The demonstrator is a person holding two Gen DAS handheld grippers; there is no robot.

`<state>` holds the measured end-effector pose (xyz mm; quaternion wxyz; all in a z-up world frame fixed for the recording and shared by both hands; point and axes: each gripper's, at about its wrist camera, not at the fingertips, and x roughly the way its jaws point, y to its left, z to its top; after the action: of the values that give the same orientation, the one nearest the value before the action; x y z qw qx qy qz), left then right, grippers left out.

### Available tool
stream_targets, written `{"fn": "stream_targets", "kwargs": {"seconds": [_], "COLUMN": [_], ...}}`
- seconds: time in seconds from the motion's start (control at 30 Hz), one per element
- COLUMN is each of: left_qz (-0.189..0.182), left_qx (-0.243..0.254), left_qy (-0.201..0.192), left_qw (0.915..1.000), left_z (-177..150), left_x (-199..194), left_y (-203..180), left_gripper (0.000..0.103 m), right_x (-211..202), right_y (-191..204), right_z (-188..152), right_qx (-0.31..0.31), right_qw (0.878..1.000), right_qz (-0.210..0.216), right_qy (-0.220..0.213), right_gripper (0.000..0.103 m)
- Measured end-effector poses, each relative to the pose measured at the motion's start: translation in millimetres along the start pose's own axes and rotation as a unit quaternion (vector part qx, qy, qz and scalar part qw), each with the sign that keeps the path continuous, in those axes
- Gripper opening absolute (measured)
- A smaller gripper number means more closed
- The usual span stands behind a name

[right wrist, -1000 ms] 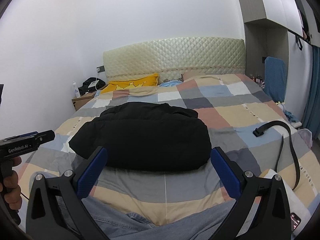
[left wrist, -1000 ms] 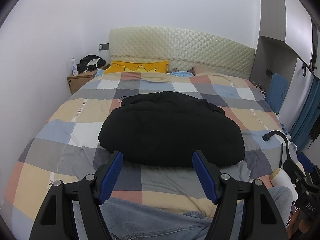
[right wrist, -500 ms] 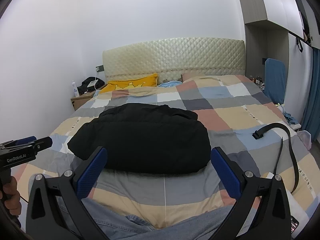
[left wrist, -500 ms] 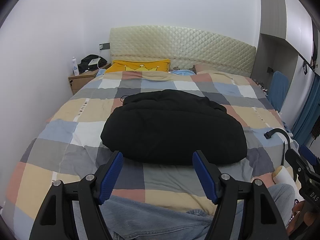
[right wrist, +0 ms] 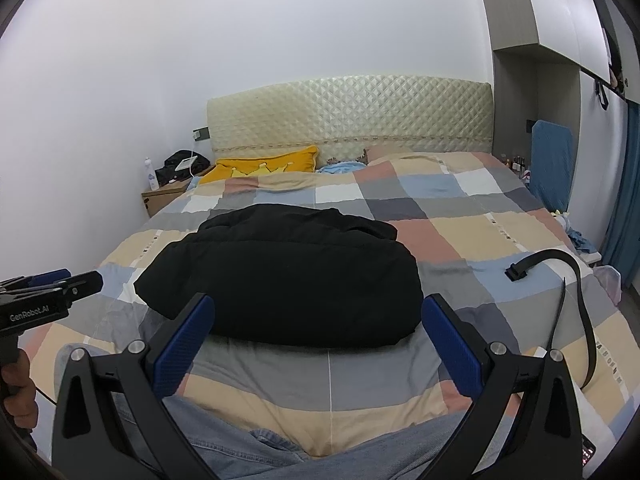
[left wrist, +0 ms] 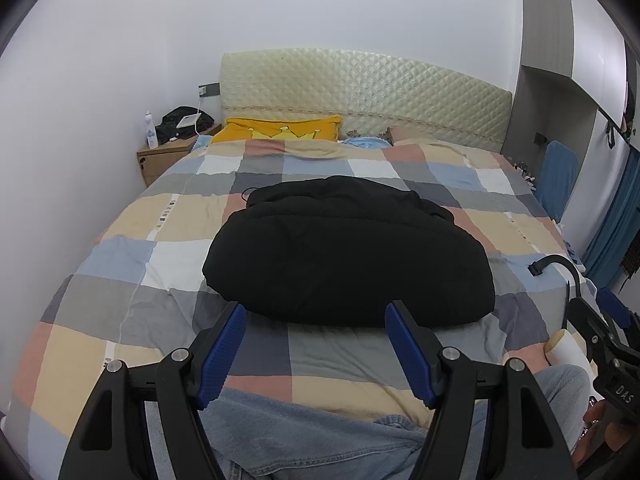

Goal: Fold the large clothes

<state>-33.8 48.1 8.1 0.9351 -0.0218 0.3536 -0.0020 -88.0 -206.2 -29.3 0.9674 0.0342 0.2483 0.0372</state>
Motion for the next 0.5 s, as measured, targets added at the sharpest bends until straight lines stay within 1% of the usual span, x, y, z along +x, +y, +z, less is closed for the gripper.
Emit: {"fn": "stream_targets", "kwargs": {"seconds": [0.3, 0.4, 0.5], "left_qz": [0.002, 0.002, 0.007], "left_qx": [0.001, 0.001, 0.003], "left_qy": [0.0, 0.003, -0.001], "left_qw": [1.0, 1.0, 1.0], "left_z": [1, 5, 9], "left_x": [-2, -4, -6], "left_y": [-2, -3, -5], "left_gripper": [0.072, 0.072, 0.072], "right_x": [2, 4, 3], "right_y": [1, 2, 3], "right_z": [-1, 3, 9], "right_qx": [0.001, 0.0, -0.004], "right_qw": [1.0, 1.0, 1.0], "right_qz": [0.001, 0.006, 0.009], "right_qy": [0.004, 0.009, 0.013], "right_gripper": [0.103, 0.103, 0.103]}}
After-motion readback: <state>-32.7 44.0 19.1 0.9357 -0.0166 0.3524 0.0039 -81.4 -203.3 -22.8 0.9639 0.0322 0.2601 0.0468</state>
